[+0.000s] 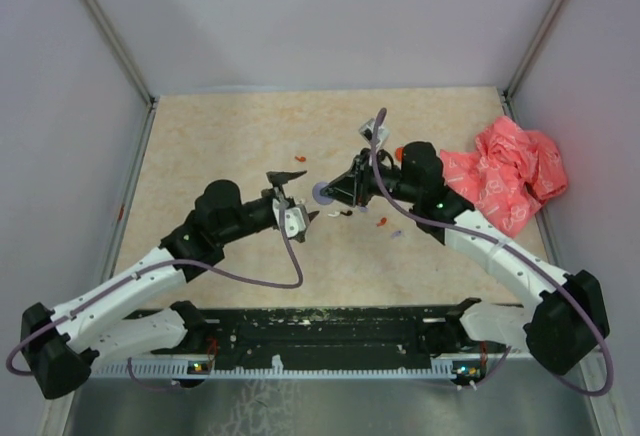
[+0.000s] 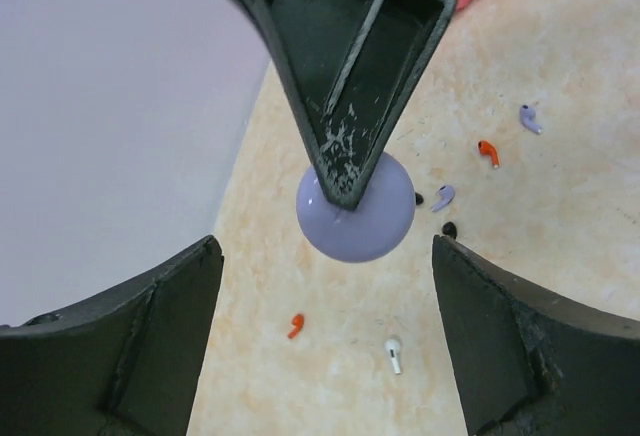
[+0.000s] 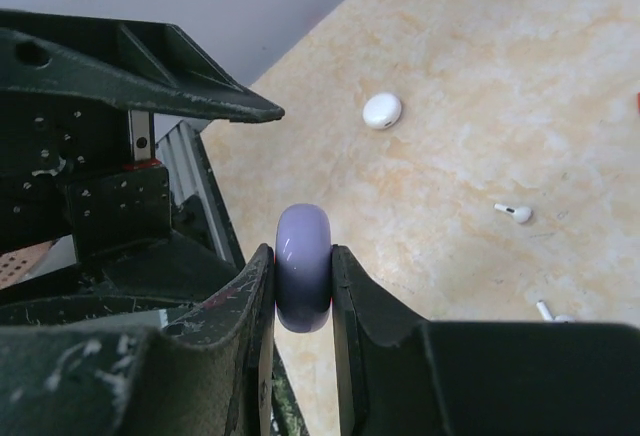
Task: Insert the wireless bluetooth earbuds into the charging case
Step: Pick up the charging case at the center of the board.
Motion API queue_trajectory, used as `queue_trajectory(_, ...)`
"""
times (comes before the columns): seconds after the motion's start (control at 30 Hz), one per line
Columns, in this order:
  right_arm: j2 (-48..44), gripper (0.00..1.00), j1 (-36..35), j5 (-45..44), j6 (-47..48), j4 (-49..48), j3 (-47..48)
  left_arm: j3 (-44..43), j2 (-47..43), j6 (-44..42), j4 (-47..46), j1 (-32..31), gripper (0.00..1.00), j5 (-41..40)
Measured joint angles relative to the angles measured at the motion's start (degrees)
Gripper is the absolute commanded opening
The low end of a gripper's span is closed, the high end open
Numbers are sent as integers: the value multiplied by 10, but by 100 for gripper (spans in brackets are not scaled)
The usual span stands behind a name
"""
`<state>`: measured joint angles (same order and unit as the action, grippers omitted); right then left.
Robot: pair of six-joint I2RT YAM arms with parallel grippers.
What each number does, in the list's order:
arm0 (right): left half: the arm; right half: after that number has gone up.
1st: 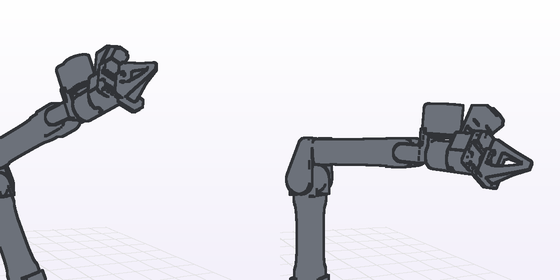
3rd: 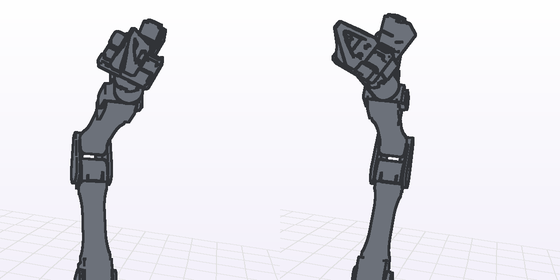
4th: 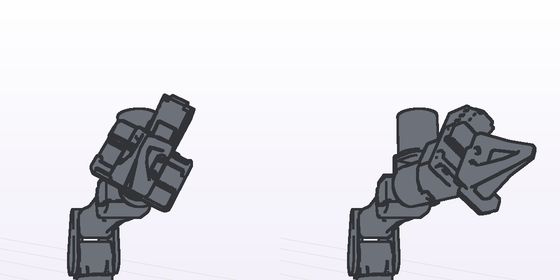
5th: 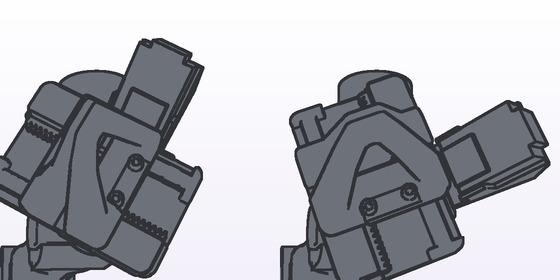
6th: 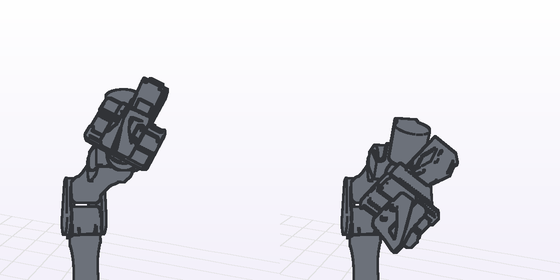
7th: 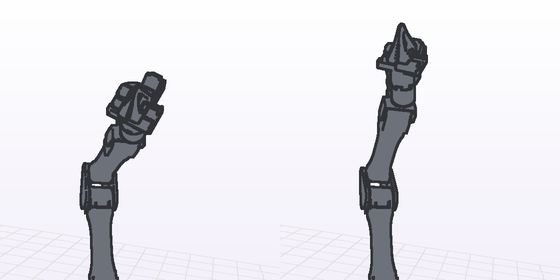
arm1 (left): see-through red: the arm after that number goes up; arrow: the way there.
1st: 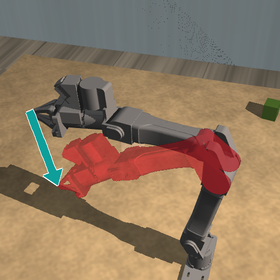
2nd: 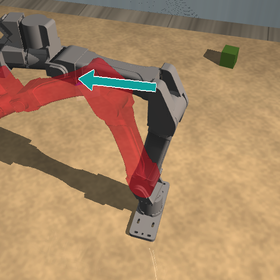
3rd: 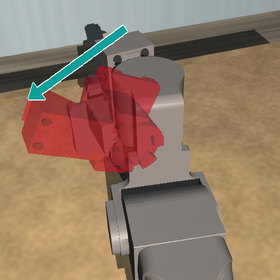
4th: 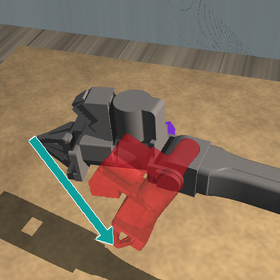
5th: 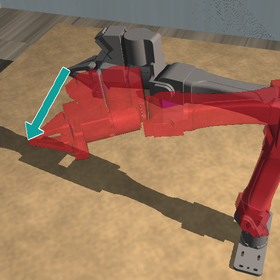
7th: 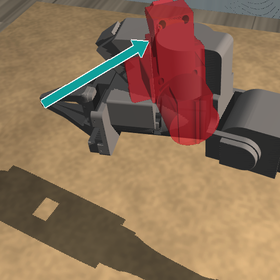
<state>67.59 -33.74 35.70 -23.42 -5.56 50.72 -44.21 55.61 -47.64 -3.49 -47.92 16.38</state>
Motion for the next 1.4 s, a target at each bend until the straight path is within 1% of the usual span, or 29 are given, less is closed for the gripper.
queue_trajectory(0.1,-21,0,0,-18,-5,-44,-26,22,-20,75,-30,0,92,-24)
queue_trajectory(0.3,-53,0,0,-51,-18,-150,-91,87,-53,257,-113,0,97,-63)
queue_trajectory(0.53,-58,0,0,-63,-38,-268,-141,132,-55,442,-201,7,95,-62)
queue_trajectory(0.67,-59,0,0,-61,-52,-327,-161,155,-52,530,-266,37,90,-24)
queue_trajectory(0.83,-59,0,0,-52,-68,-371,-166,193,-21,674,-391,134,79,73)
queue_trajectory(0.93,-59,0,0,-45,-78,-404,-169,205,14,751,-460,170,77,126)
queue_trajectory(1.07,-56,0,0,-35,-89,-434,-174,206,50,823,-538,173,75,179)
queue_trajectory(1.2,-46,0,0,-25,-101,-457,-174,206,64,864,-603,173,74,209)
queue_trajectory(1.4,-23,0,-9,-15,-117,-491,-175,205,75,895,-643,173,68,229)
